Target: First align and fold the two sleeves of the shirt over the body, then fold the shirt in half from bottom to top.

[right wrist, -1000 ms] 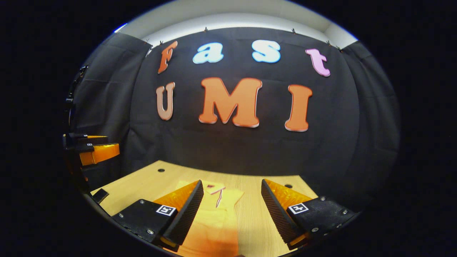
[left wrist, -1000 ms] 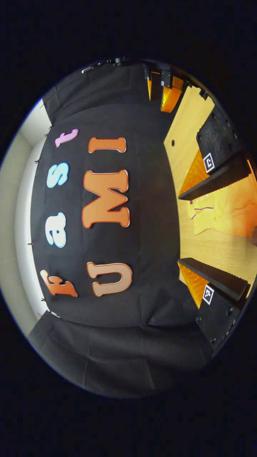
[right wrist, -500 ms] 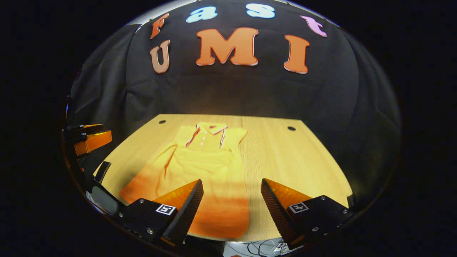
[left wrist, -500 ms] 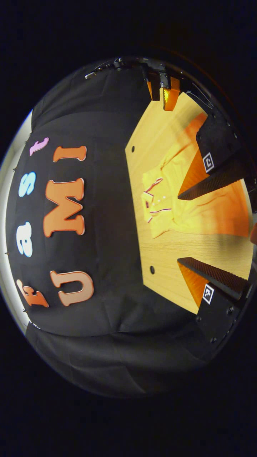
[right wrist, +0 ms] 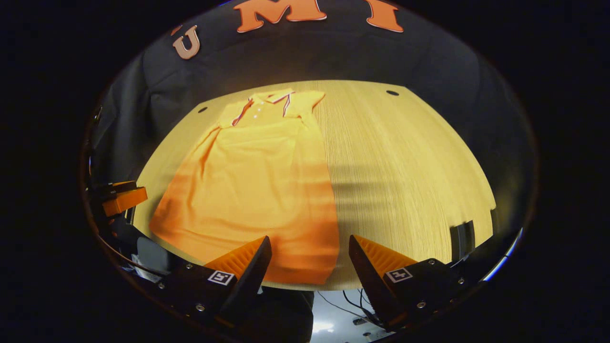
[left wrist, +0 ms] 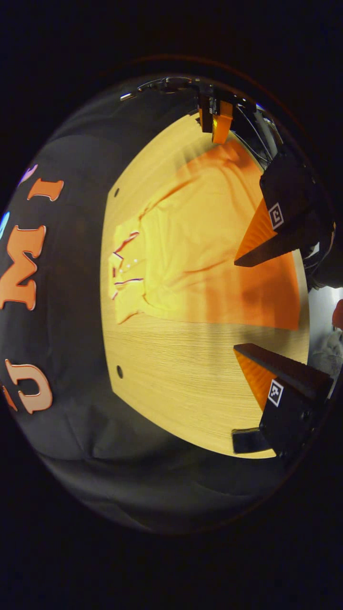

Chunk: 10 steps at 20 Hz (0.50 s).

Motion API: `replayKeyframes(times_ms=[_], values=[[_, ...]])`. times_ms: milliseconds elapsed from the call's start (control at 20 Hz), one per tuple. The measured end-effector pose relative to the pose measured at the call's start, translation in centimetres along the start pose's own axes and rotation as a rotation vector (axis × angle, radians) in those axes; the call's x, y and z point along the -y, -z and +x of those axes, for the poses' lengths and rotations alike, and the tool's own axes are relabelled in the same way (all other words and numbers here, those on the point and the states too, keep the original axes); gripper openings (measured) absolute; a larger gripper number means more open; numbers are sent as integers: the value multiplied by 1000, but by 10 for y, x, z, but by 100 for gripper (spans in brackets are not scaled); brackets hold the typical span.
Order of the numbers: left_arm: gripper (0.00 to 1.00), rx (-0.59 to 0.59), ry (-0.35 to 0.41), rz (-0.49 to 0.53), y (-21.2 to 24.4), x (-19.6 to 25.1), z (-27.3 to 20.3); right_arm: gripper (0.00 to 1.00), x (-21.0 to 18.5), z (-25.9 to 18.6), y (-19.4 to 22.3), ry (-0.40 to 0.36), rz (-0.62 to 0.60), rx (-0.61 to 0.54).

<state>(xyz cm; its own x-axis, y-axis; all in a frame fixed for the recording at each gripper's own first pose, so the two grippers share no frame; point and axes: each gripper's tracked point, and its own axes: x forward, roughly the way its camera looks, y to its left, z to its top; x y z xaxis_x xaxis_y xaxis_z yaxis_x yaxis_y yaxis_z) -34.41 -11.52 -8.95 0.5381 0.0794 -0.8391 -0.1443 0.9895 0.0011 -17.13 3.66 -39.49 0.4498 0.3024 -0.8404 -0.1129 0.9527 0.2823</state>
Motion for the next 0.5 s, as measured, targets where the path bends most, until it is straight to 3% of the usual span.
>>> replayKeyframes(times_ms=[200,500], values=[[98,-136,0,-39,12,-5,9,99,4,13,22,0,-3,-97],[98,-238,-5,-60,50,-4,29,96,-6,21,32,-34,-1,-160]])
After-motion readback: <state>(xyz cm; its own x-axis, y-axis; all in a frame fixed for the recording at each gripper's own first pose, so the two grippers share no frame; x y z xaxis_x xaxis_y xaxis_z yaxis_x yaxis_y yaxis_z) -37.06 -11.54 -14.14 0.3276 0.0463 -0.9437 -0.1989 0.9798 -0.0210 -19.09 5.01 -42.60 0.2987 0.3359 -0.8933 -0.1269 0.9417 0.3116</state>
